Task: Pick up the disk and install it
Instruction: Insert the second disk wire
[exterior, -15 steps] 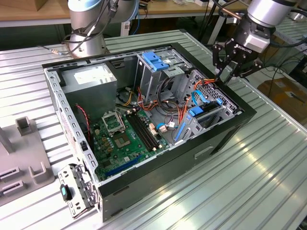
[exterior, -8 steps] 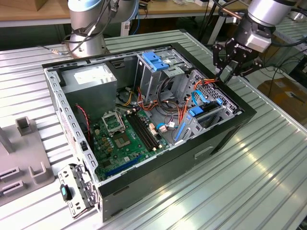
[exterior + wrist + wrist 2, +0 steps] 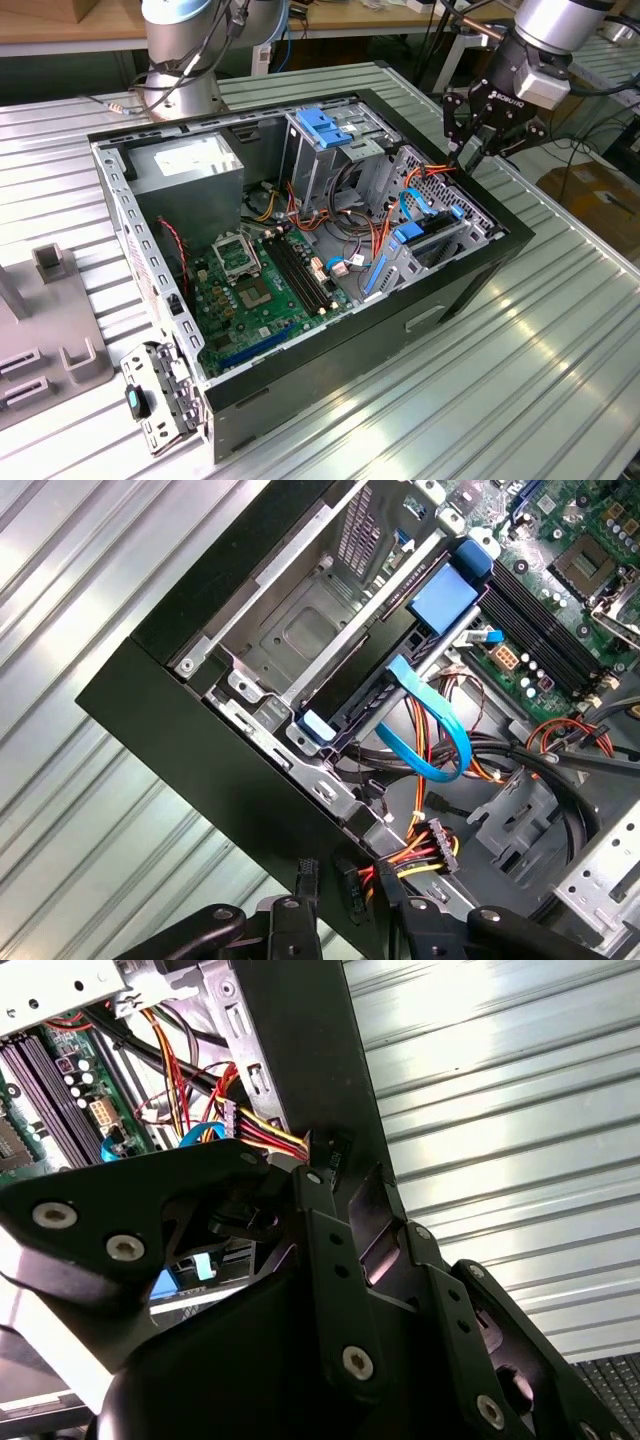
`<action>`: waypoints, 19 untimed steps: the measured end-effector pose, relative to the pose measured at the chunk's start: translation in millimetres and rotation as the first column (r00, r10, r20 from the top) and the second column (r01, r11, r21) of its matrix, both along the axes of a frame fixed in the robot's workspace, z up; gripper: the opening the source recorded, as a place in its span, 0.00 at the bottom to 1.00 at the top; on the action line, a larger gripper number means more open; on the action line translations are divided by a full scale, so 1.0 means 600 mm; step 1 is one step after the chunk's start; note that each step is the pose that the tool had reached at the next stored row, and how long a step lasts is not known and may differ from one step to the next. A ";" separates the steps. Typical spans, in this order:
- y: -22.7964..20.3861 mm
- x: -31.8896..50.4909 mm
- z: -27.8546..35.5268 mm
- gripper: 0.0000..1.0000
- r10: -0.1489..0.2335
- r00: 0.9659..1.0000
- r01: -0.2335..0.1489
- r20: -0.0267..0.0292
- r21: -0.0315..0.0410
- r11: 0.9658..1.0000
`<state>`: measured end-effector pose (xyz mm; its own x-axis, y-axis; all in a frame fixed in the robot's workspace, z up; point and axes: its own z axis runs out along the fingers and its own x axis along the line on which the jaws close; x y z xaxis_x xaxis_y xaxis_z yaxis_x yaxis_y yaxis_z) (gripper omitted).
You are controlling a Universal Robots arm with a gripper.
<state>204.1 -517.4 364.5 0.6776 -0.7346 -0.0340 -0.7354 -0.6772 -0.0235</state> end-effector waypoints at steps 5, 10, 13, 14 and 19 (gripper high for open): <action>0.0003 0.002 0.000 0.36 0.001 1.000 -0.001 0.000 0.000 1.000; 0.0002 0.002 0.000 0.36 0.000 1.000 0.000 0.000 0.000 1.000; 0.0001 0.003 0.000 0.36 0.000 1.000 0.000 0.000 0.000 1.000; 0.0001 0.003 0.000 0.36 0.000 1.000 0.000 0.000 0.000 1.000; 0.0001 0.004 0.000 0.27 0.000 1.000 0.000 0.000 0.000 1.000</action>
<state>206.2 -517.3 364.5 0.6779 -0.7344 -0.0341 -0.7351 -0.6775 -0.0235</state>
